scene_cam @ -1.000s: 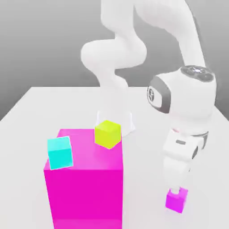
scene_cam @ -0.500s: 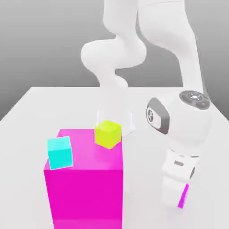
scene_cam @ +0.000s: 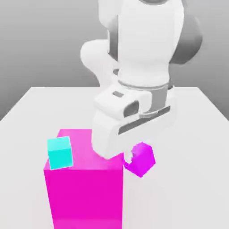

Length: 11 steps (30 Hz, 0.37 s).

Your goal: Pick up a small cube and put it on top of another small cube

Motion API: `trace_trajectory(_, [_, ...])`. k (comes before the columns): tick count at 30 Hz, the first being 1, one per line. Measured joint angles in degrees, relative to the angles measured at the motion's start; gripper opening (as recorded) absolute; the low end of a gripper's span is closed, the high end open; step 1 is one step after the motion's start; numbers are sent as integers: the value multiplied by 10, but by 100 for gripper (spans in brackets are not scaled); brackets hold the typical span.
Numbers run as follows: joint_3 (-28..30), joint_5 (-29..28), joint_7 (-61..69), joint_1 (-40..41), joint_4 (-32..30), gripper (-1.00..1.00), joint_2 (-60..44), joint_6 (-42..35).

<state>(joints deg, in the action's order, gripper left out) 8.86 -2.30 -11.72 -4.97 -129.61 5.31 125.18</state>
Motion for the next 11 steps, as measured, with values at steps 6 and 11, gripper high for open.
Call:
trace_trajectory(6, [40,3,-43,50,5,-100,35,-46])
trace_trajectory(11, [43,7,-41,52,-22,100,17,-3])
